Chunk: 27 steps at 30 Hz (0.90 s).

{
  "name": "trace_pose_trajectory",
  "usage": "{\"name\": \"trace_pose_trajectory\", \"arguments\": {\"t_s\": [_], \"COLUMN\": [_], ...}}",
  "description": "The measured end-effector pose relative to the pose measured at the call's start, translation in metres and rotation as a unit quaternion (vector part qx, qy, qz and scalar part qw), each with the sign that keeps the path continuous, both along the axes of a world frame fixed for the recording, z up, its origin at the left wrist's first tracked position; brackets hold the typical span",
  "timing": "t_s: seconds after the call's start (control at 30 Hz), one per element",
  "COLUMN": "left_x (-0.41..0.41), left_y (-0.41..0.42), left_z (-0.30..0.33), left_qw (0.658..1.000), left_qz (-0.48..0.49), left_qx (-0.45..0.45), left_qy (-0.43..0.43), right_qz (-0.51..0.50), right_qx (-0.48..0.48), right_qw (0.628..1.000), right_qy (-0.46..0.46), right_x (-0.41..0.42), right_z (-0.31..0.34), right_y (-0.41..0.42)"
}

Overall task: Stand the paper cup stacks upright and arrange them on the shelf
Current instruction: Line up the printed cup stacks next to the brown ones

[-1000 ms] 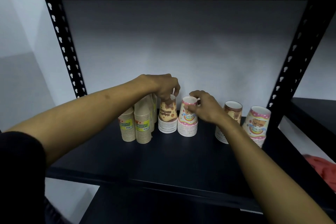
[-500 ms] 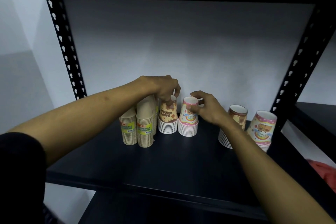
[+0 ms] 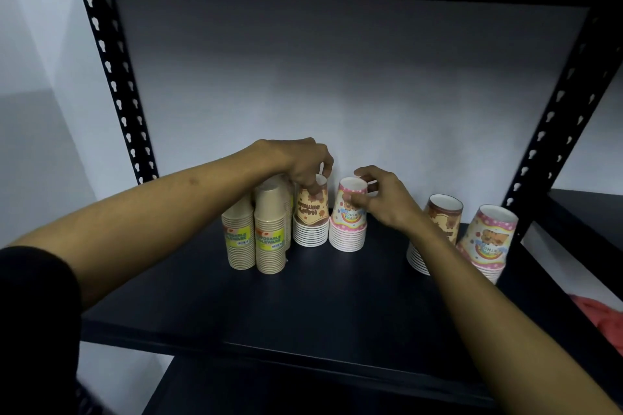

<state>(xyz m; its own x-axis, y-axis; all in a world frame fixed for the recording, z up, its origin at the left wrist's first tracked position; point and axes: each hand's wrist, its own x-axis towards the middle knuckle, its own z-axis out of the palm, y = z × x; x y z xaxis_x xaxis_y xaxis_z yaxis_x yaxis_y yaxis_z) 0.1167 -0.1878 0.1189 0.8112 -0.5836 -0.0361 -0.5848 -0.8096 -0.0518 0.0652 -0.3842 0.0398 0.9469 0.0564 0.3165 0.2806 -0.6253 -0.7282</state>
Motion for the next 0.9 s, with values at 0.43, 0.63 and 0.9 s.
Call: {"name": "trace_pose_trajectory", "arguments": {"t_s": [0.43, 0.63, 0.9], "left_x": [0.0034, 0.0047, 0.0036], "left_y": [0.0030, 0.0033, 0.0043], "left_z": [0.0013, 0.0000, -0.0008], "left_qw": [1.000, 1.000, 1.000], "left_qz": [-0.006, -0.007, -0.011], "left_qx": [-0.003, -0.006, -0.014], "left_qy": [0.027, 0.029, 0.023], "right_qz": [0.009, 0.012, 0.007], "right_qx": [0.001, 0.008, 0.006], "right_qw": [1.000, 1.000, 1.000], "right_qy": [0.007, 0.015, 0.015], "right_x": [-0.0003, 0.0000, 0.0003], "right_z": [0.0024, 0.0030, 0.0010], "right_y": [0.0009, 0.0011, 0.0009]}}
